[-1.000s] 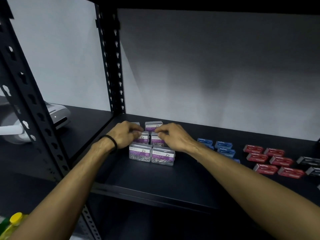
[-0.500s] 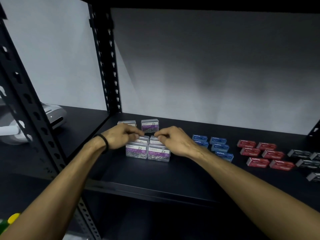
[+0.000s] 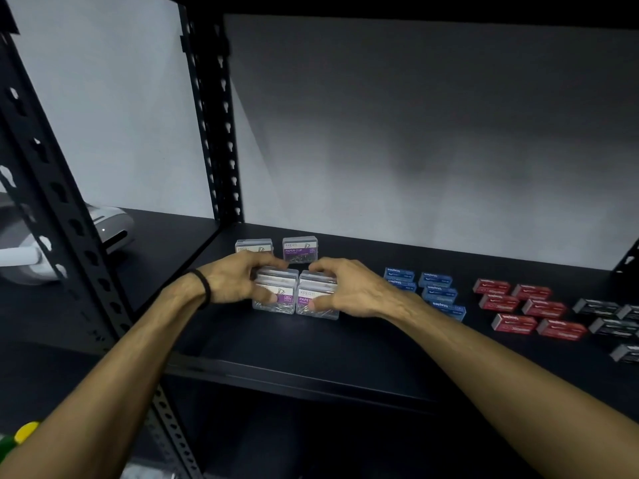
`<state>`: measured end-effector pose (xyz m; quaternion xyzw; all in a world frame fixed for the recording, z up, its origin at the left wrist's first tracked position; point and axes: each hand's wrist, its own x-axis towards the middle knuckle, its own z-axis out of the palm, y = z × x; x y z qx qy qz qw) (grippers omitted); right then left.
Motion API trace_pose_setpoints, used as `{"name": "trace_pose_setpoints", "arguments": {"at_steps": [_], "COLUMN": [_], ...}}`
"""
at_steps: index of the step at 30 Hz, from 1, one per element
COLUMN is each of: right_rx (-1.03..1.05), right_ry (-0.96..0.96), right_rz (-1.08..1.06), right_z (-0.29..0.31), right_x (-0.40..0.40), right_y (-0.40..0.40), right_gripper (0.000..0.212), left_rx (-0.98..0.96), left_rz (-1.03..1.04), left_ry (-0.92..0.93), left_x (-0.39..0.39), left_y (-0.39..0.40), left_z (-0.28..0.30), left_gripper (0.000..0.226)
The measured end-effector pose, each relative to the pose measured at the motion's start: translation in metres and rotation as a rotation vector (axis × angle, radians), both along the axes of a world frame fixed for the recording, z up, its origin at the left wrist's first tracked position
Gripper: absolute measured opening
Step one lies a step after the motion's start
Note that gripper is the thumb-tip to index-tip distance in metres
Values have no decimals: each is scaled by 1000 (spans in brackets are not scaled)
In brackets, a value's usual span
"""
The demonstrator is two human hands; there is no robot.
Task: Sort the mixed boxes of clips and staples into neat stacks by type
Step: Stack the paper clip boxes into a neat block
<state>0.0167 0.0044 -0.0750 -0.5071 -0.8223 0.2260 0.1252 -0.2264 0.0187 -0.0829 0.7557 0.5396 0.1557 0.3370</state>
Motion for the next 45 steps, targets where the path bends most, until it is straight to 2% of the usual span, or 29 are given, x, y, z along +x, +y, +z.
{"name": "trace_pose_setpoints", "arguments": {"at_steps": [21, 26, 28, 30, 34, 41, 45], "right_rx": [156, 186, 194, 200, 228, 283, 211], "right_ry": [-98, -125, -102, -41, 67, -2, -17], "right_rz": [116, 83, 60, 42, -8, 11, 21], "right_z": [-13, -9, -4, 2, 7, 1, -1], "right_x": [1, 2, 2, 1, -8, -28, -37], "right_y": [13, 13, 14, 17, 32, 74, 88], "right_gripper": [72, 82, 76, 64, 47, 39, 40], "left_rx": [32, 45, 126, 229, 389, 332, 325], "left_rz": [-11, -1, 46, 134, 326, 392, 386], "left_ry": [24, 22, 28, -43, -92, 70, 52], "left_x": [2, 4, 2, -1, -8, -9, -6], "left_y": [-2, -8, -10, -5, 14, 43, 51], "left_z": [3, 14, 21, 25, 21, 7, 0], "left_gripper": [68, 65, 53, 41, 30, 35, 27]}}
